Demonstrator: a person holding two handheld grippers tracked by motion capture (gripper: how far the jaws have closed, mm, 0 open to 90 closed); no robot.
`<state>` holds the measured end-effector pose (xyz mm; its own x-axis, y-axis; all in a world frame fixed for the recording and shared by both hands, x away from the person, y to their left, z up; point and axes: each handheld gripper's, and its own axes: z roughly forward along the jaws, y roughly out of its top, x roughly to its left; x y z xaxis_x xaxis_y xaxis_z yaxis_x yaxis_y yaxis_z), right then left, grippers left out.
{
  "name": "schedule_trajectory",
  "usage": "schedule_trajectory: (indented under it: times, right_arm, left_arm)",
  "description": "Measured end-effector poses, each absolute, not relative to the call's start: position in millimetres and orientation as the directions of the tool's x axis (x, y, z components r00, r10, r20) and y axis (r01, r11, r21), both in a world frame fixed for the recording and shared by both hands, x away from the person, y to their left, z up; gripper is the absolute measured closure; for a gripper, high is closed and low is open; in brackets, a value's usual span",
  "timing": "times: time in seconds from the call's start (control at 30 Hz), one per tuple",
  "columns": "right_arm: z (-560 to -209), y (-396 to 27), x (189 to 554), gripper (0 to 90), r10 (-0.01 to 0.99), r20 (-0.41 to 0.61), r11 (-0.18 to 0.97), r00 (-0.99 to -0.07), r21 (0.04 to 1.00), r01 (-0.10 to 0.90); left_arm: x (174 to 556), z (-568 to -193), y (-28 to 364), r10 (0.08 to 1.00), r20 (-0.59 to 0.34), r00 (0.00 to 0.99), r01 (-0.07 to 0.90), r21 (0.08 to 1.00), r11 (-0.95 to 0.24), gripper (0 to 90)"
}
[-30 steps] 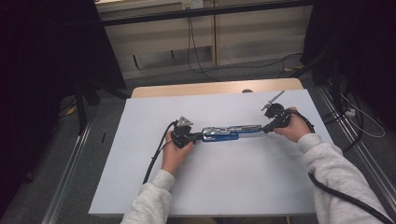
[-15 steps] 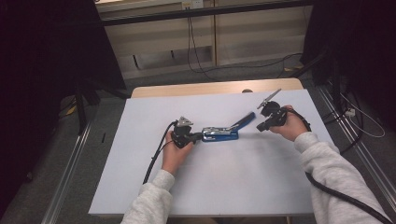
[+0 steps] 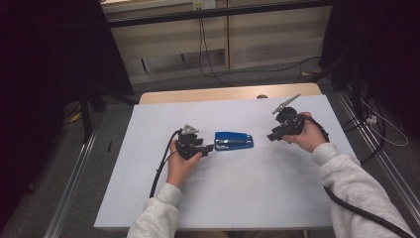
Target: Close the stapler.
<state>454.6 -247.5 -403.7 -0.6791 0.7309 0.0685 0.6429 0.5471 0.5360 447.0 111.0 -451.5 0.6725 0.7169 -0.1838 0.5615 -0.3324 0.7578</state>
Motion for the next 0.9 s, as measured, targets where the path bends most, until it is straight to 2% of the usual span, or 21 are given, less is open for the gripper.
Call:
schedule_trajectory:
  times: [0.03, 0.1, 0.17, 0.2, 0.23, 0.33, 0.37, 0.6, 0.9]
  right_arm:
    - [-402, -247, 451, 53.1, 0.737, 0.072, 0.535, -0.672, 0.546, 0.645]
    - [-401, -246, 448, 50.9, 0.734, 0.075, 0.533, -0.675, 0.551, 0.642]
    - [-400, -246, 439, 43.5, 0.733, 0.083, 0.527, -0.675, 0.558, 0.641]
    - [-400, -246, 439, 43.5, 0.733, 0.083, 0.527, -0.675, 0.558, 0.641]
    - [-400, -246, 432, 38.4, 0.736, 0.087, 0.521, -0.672, 0.562, 0.643]
    - [-400, -246, 425, 35.2, 0.734, 0.088, 0.519, -0.673, 0.567, 0.640]
    - [-402, -246, 417, 31.3, 0.732, 0.094, 0.518, -0.675, 0.568, 0.640]
    - [-411, -250, 393, 25.2, 0.726, 0.107, 0.510, -0.679, 0.578, 0.637]
    - [-411, -261, 363, 22.0, 0.738, 0.107, 0.491, -0.667, 0.592, 0.639]
  left_arm:
    - [446, -449, 114, 0.711, -0.192, 0.676, 0.562, 0.758, -0.330, 32.4]
    - [441, -444, 119, 0.705, -0.197, 0.681, 0.553, 0.770, -0.319, 30.0]
    - [438, -439, 125, 0.702, -0.212, 0.680, 0.555, 0.775, -0.303, 23.1]
    - [436, -436, 127, 0.702, -0.218, 0.678, 0.553, 0.781, -0.292, 23.1]
    - [432, -432, 132, 0.700, -0.213, 0.681, 0.547, 0.783, -0.294, 19.8]
    - [428, -430, 136, 0.694, -0.215, 0.687, 0.546, 0.784, -0.297, 17.1]
    - [426, -430, 137, 0.692, -0.210, 0.691, 0.541, 0.785, -0.302, 15.3]
    - [411, -428, 151, 0.678, -0.212, 0.704, 0.531, 0.791, -0.304, 8.6]
    - [391, -423, 170, 0.663, -0.201, 0.721, 0.505, 0.808, -0.304, 6.9]
